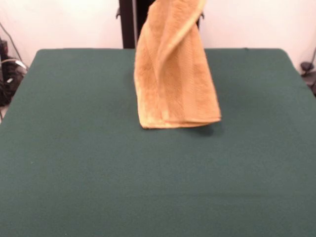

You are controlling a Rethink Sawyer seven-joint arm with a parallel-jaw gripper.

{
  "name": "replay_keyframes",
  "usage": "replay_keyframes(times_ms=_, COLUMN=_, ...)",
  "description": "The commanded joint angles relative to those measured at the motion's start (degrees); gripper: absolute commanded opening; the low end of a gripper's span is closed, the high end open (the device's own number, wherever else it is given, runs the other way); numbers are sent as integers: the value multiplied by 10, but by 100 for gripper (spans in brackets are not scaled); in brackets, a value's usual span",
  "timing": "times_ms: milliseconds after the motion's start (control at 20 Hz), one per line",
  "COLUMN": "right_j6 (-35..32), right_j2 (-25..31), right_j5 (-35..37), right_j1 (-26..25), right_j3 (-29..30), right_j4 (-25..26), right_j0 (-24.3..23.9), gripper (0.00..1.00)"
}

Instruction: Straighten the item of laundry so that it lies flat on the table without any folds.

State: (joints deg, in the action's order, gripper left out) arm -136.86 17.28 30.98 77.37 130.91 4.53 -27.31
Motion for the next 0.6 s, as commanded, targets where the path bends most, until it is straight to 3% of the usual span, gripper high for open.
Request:
replay_keyframes(times_ms=50, right_j6=149, right_j2=60, right_j5=-25, right_j1=35, right_j3=137, right_j4=-33, right_j0=-14, gripper=0)
replay_keyframes(times_ms=100, right_j6=142, right_j2=71, right_j5=-49, right_j1=31, right_j3=146, right_j4=-33, right_j0=-19, gripper=100)
replay_keyframes(times_ms=600, right_j6=97, right_j2=83, right_j5=-73, right_j1=3, right_j3=120, right_j4=10, right_j0=-12, gripper=100)
